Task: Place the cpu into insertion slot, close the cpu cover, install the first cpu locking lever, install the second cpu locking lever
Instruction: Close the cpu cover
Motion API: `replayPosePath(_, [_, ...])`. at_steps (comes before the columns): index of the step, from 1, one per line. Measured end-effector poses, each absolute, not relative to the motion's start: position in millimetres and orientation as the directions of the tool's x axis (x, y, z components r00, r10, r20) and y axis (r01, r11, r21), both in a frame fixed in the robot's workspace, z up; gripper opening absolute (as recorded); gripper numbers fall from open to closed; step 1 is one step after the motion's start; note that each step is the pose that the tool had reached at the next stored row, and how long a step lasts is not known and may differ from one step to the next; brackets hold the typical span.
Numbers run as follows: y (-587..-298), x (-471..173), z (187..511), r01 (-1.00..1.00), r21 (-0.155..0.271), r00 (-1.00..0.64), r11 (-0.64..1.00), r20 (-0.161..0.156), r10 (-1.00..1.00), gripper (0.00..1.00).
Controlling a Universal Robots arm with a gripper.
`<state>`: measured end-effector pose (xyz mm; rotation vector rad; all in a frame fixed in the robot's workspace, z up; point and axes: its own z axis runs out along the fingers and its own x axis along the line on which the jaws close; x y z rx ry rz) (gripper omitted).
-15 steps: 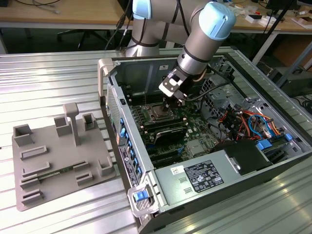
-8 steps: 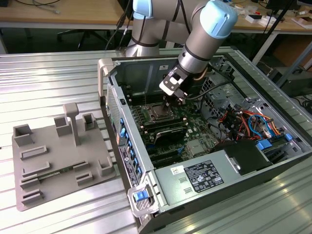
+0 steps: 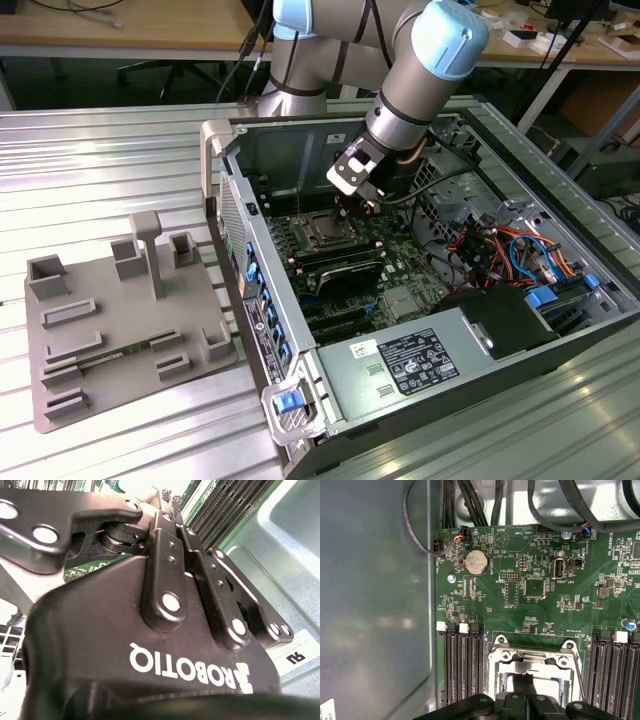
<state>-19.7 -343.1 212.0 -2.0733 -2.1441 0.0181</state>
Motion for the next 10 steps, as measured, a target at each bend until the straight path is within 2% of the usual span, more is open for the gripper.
replayPosePath(10, [-343.2, -19.7, 212.5, 0.992, -0.118, -0.027, 0.041, 0.116, 0.993, 0.11])
